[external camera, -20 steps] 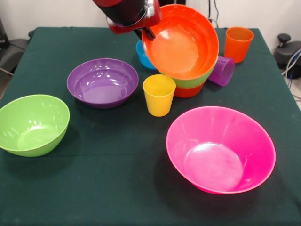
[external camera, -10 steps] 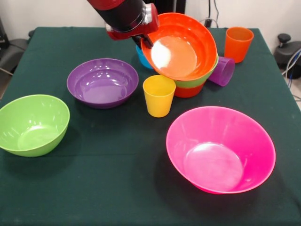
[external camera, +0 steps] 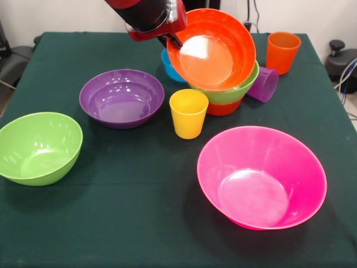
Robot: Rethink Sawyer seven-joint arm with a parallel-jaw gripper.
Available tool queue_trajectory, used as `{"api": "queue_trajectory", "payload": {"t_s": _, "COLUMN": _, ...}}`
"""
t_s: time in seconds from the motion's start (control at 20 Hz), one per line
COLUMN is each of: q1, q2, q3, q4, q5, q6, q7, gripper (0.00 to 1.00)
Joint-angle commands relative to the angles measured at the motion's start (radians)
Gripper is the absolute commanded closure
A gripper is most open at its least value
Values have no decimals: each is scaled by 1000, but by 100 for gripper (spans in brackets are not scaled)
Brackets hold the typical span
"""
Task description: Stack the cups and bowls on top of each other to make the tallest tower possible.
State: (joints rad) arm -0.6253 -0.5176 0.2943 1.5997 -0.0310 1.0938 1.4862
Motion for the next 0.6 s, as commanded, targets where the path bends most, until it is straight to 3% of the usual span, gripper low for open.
{"api": "queue_trajectory", "payload": {"t_s": 0.05, "q1": 6, "q2": 38, "q3": 91, "q4": 10, "q5": -30, "q6": -41, "q7": -59, "gripper": 100}}
{"api": "queue_trajectory", "payload": {"t_s": 0.6, "q1": 9, "q2": 61, "q3": 102, "q4": -7, "q5": -32, "q6": -60, "q7": -40, "gripper": 100}}
